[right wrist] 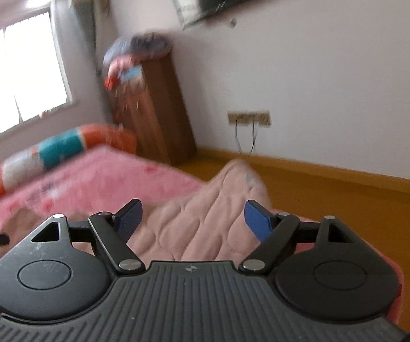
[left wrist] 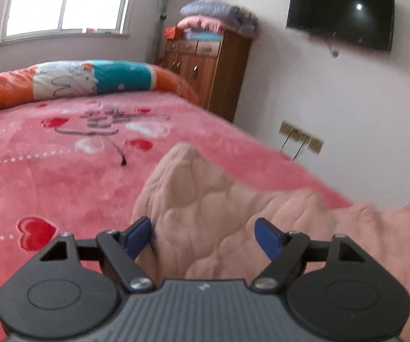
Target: Fold large clothes
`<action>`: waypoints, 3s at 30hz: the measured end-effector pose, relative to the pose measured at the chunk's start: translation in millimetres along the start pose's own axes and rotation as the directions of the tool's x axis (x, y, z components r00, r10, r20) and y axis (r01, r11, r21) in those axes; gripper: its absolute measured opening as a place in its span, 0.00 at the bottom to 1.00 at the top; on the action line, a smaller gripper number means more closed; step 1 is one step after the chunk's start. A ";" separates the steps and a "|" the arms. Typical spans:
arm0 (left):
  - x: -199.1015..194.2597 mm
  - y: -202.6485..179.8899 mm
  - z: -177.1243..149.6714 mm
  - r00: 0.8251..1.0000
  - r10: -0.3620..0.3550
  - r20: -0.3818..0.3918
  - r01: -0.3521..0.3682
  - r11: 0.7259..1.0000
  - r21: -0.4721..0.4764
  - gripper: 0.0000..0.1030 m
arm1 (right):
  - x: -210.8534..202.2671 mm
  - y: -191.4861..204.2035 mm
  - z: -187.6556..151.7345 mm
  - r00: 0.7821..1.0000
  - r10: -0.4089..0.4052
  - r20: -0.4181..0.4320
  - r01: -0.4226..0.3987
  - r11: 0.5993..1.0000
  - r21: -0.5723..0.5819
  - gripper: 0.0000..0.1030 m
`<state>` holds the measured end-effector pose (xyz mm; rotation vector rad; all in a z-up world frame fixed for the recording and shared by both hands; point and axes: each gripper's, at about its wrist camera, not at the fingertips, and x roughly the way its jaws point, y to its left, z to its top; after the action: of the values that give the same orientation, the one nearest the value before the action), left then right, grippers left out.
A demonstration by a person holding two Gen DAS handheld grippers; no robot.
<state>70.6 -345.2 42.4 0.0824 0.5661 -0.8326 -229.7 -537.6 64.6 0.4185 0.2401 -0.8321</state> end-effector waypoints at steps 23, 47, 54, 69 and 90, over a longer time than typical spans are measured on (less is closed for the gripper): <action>-27.9 29.2 -21.0 1.000 -0.014 -0.026 0.010 0.992 -0.129 0.96 | 19.7 -28.6 -37.5 1.000 -0.014 -0.020 0.016 0.995 0.100 1.00; -327.1 32.3 -85.5 0.991 0.133 -0.029 -0.135 0.984 -0.117 0.99 | -272.7 103.6 -73.5 0.997 -0.032 0.074 0.038 0.995 -0.088 1.00; -375.6 17.4 -76.9 0.982 0.187 0.040 -0.184 0.981 -0.064 0.99 | -321.9 128.2 -60.8 0.999 -0.024 0.049 0.029 0.992 -0.123 1.00; -432.7 2.0 -68.4 0.970 0.194 0.146 -0.191 0.981 -0.030 0.99 | -382.1 147.5 -49.9 0.995 0.001 0.102 0.013 0.990 -0.139 1.00; -449.5 -11.6 -72.6 0.974 0.171 0.151 -0.170 0.985 -0.019 0.99 | -374.3 144.0 -52.5 0.994 0.000 0.109 0.015 0.990 -0.137 1.00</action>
<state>-210.3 -28.2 209.9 0.0610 0.4113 -0.6631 -367.6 -179.6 192.8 0.2423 0.1972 -0.8374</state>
